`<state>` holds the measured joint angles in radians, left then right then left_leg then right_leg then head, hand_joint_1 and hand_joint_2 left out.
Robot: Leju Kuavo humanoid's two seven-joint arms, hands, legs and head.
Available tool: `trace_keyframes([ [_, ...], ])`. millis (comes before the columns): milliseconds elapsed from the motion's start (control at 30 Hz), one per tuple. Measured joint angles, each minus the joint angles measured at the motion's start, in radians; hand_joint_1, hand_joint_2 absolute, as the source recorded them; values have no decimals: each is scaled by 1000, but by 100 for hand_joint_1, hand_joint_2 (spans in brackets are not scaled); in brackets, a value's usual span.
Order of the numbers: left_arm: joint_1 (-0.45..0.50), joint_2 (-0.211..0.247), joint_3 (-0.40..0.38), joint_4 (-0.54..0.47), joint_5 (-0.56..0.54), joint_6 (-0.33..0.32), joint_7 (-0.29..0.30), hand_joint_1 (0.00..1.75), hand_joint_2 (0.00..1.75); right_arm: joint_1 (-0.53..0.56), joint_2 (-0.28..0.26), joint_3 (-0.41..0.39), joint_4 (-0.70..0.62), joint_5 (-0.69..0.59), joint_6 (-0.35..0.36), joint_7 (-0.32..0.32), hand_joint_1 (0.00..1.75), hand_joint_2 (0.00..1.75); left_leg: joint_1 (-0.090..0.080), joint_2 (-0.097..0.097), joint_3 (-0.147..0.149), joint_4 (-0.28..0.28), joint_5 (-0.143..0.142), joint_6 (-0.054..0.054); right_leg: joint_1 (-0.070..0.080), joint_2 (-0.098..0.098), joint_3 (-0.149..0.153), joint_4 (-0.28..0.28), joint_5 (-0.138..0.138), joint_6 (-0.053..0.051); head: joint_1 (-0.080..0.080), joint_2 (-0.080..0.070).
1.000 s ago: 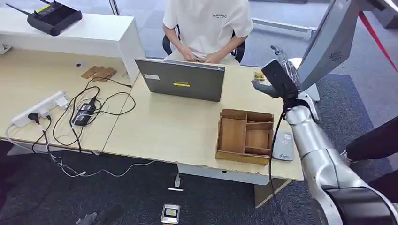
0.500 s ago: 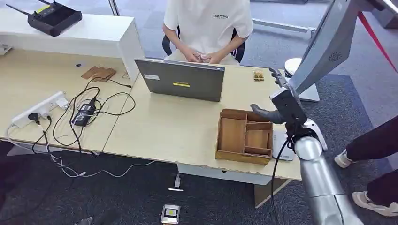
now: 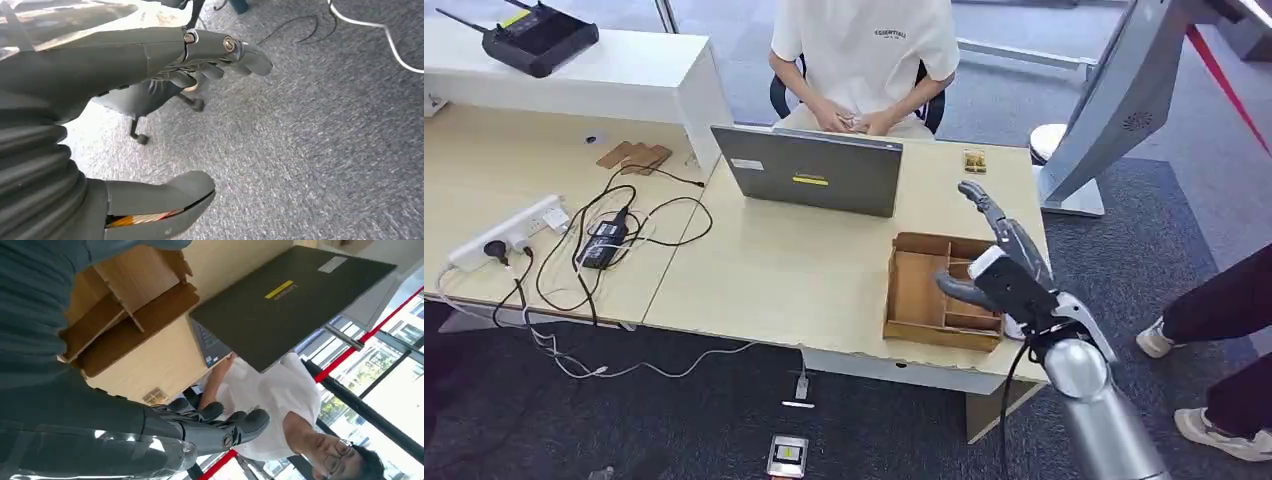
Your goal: Pass the card to the sensor for recognition and then transmit it.
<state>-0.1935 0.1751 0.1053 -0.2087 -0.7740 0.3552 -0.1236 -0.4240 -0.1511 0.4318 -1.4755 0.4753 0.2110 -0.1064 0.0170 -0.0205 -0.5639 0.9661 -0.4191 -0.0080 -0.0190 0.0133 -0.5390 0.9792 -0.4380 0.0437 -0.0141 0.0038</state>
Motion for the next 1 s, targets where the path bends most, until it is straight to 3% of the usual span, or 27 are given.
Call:
trace_keyframes([
  [267,7,4,16,0,10,9,-3,0,175,5,0,63,-17,78,-46,-4,0,175,0,0,0,0,0,0,0,0,0,0,0,0,0,0],
  [600,2,4,19,0,-6,9,4,0,175,19,-19,149,25,363,-188,0,0,175,0,0,0,0,0,0,0,0,0,0,0,0,-1,0],
  [1000,2,6,21,1,-6,8,7,0,175,46,-32,196,62,398,-200,10,0,175,0,0,0,0,0,0,0,0,0,0,0,0,0,0],
])
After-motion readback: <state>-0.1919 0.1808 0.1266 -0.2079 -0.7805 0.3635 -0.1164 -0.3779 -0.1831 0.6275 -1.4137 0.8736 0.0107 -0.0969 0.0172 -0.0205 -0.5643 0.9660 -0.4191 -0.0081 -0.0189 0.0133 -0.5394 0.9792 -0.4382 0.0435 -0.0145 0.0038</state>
